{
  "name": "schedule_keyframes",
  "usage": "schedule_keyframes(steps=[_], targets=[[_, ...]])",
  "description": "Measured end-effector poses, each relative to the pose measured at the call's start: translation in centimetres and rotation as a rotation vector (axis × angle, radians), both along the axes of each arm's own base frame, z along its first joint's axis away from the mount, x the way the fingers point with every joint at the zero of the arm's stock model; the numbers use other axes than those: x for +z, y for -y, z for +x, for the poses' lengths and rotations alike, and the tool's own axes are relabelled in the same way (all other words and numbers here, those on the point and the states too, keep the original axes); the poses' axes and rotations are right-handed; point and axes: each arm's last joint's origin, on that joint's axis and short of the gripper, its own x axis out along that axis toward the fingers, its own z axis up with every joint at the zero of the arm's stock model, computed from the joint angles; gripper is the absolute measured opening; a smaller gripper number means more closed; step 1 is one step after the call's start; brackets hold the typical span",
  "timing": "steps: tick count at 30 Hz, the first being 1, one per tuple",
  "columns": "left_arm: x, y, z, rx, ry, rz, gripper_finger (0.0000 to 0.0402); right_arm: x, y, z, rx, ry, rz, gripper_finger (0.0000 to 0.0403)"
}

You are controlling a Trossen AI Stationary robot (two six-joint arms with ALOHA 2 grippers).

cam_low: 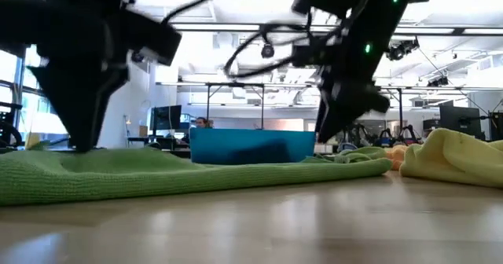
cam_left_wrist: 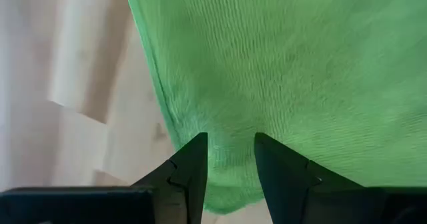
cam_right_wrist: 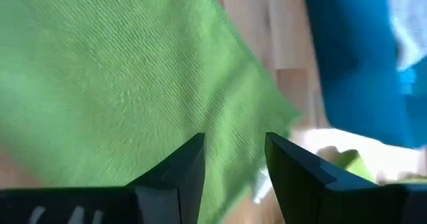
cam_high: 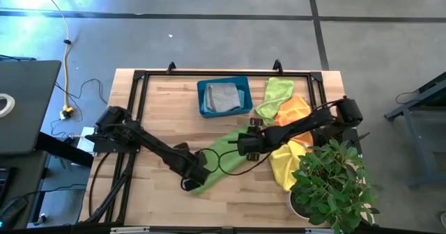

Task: Fold microfiber towels
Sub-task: Fold the bottom left green microfiber cloth

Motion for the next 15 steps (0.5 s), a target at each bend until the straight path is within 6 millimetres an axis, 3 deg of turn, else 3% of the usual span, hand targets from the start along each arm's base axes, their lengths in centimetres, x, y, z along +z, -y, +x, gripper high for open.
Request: schedule_keyframes(steps=[3, 6, 10, 15], targets=[[1.2, 0.4, 0.6, -0.043, 0.033, 0.015, 0.0115, 1.9, 0.1, -1.1, -0.010, 0.013, 0.025, 0.0149], [1.9, 1.0, 0.8, -0.101, 0.048, 0.012, 0.0115, 2.5, 0.6, -3.3, -0.049, 0.045, 0.067, 0.0149], [1.9, 1.7, 0.7, -0.155, 0.048, 0.001, 0.0115, 2.0, 1.2, -6.1, -0.176, 0.204, 0.158, 0.0149], [0.7, 1.8, 0.7, -0.167, 0.089, -0.013, 0.0115, 0.7, 1.6, -8.0, -0.326, 0.409, 0.358, 0.0149]])
